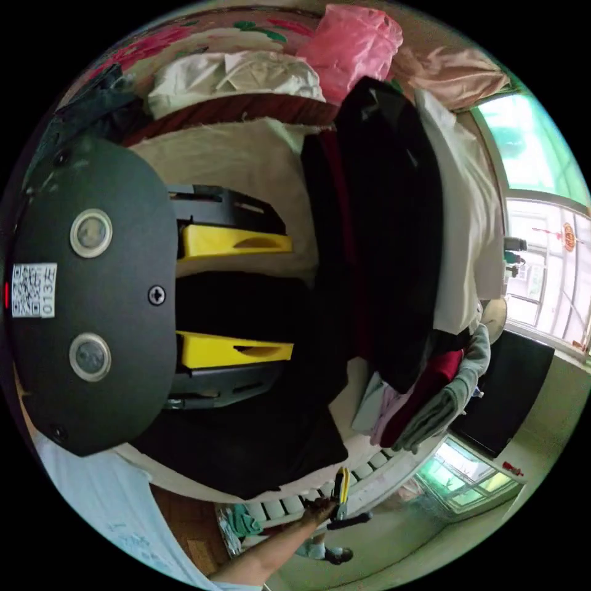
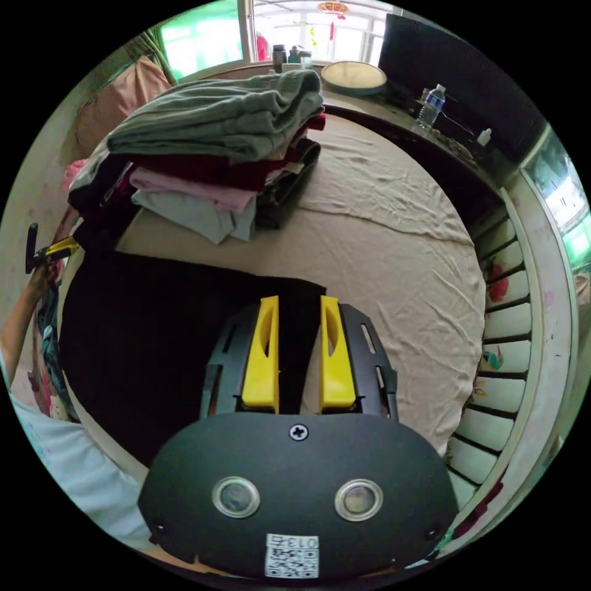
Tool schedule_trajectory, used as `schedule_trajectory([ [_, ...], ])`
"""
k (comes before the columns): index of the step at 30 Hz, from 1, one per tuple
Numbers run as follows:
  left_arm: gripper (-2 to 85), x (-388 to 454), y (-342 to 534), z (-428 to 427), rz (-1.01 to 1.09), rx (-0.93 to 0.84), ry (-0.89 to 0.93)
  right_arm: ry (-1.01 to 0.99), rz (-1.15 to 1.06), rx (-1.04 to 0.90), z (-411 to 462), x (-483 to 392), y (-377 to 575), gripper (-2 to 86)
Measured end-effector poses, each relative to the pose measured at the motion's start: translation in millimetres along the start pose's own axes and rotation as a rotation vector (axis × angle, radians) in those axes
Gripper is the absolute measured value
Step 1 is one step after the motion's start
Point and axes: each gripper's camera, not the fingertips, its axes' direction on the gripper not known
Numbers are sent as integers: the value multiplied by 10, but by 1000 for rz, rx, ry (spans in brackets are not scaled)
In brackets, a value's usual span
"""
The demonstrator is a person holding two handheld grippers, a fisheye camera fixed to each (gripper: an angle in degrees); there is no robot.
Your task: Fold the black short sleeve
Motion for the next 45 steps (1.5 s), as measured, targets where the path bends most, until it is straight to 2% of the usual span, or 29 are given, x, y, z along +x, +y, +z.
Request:
schedule_trajectory([
  [2, 187, -121, -147, 67, -6, 3, 49, 39, -29, -64, 168, 164, -166, 112],
  [8, 162, -409, -422, 286, 6, -63, 166, -18, -141, -217, 580, 291, -354, 91],
  [12, 25, -554, -514, 397, -39, -116, 243, -82, -168, -208, 598, 279, -345, 44],
  [14, 15, -571, -528, 383, -39, -105, 241, -37, -203, -203, 553, 215, -301, 30],
  [17, 7, -576, -490, 213, 8, -58, 213, -3, -238, -115, 348, 136, -186, 24],
  [22, 4, -433, -107, -556, 205, 169, 257, 35, -285, 95, -204, -53, 237, 20],
  [26, 4, -241, 358, -993, 306, 199, 232, 119, -296, 234, -652, -343, 861, 19],
  [30, 4, -19, 991, -1164, 333, 107, 132, 242, -299, 217, -745, -673, 1428, 19],
  [34, 5, 100, 1502, -908, 260, -5, 121, 306, -248, 143, -499, -1067, 1961, 18],
  [41, 9, 225, 1731, -628, 266, -113, 30, 428, -269, 28, -18, -1509, 2245, 22],
  [45, 19, 140, 1792, -529, 246, -170, 30, 416, -326, -53, 86, -1584, 2278, 32],
])
